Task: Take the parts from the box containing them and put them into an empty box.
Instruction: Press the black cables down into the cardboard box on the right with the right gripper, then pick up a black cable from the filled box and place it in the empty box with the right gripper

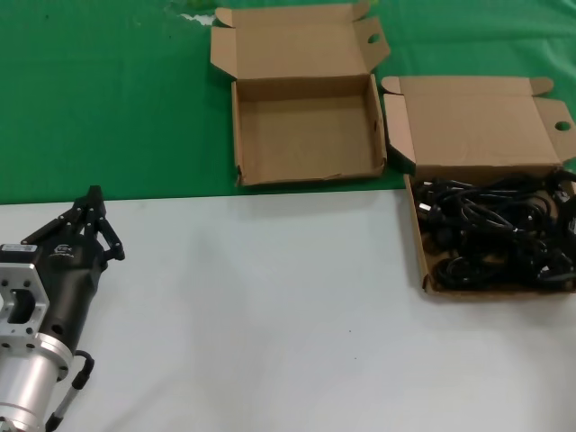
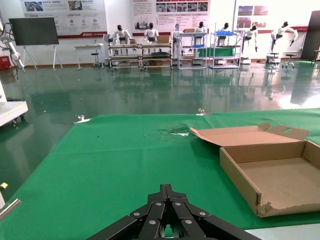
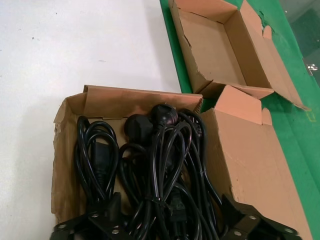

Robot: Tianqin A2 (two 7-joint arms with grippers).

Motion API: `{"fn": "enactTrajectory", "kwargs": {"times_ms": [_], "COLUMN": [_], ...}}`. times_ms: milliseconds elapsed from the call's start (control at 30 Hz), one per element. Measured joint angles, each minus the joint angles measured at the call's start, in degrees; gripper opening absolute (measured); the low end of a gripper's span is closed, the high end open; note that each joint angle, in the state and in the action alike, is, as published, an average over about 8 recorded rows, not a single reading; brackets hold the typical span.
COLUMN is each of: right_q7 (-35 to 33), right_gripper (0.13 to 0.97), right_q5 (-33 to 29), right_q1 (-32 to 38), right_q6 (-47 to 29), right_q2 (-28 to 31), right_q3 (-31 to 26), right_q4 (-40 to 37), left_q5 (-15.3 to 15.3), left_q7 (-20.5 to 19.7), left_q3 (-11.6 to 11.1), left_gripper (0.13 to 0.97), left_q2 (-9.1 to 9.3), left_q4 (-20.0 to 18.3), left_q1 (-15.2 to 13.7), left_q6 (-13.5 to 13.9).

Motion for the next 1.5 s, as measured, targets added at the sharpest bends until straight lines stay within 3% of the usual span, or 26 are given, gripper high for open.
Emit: {"fn": "enactTrajectory", "kwargs": {"times_ms": [267,400,667,967,1500], "right_q7": [-0.4,-0.8,-1.1,-0.5,4.6], "right_gripper": [0.571,0.571,0.364,0.228,0.209], "right_q5": [-0.1,0.0,0.3,0.8,1.3], "right_q1": [0.3,0.5,0.5,-0.7,-1.4], "right_q6": [0.6,0.9,1.2,1.1,-1.5], "right_q2": [-1.0,-1.2,-1.0,0.0,3.4], "right_q3": [0.2,0.5,1.0,1.7,2.5], "right_q4": [-1.6,-2.2,-2.2,-0.8,6.9], "left_q5": [0.0,0.0,0.0,0.0,0.0], "left_q7": [0.0,0.0,0.0,0.0,0.0], "left_q3": [0.0,0.0,0.0,0.0,0.0], "left_gripper": [0.139,0.139,0.139,0.139,0.139], "left_q2": [0.00,0.00,0.00,0.00,0.00], "left_q4": [0.0,0.0,0.0,0.0,0.0], "left_q1": [0.0,0.0,0.0,0.0,0.0], "left_q6": [0.0,0.0,0.0,0.0,0.0]}}
